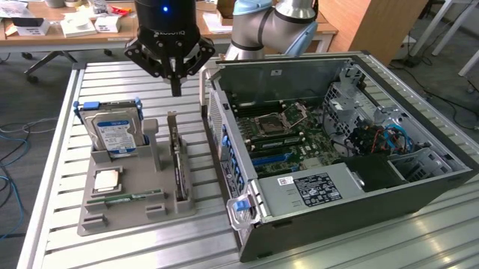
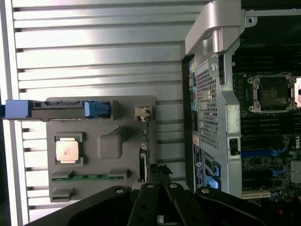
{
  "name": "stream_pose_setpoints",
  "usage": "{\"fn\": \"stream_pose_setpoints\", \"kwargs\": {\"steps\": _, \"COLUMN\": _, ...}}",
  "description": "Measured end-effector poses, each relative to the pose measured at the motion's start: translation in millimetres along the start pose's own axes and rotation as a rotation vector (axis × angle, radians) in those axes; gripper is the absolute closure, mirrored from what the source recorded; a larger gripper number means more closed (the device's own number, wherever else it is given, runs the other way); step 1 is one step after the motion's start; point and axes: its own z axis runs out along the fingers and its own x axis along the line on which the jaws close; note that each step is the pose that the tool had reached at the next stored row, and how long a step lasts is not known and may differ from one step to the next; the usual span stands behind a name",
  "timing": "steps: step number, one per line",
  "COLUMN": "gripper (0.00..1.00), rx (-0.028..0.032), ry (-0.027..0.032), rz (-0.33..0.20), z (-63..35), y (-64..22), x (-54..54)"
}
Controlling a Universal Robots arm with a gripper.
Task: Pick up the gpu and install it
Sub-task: 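Reach for the gpu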
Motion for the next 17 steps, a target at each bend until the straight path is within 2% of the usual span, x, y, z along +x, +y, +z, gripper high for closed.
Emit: {"fn": "stream_pose_setpoints", "kwargs": {"steps": 17, "gripper": 0.89, "rx": 0.0000, "ry": 0.0000, "rz": 0.000, "z": -1.0, "y": -21.0, "x": 1.0}}
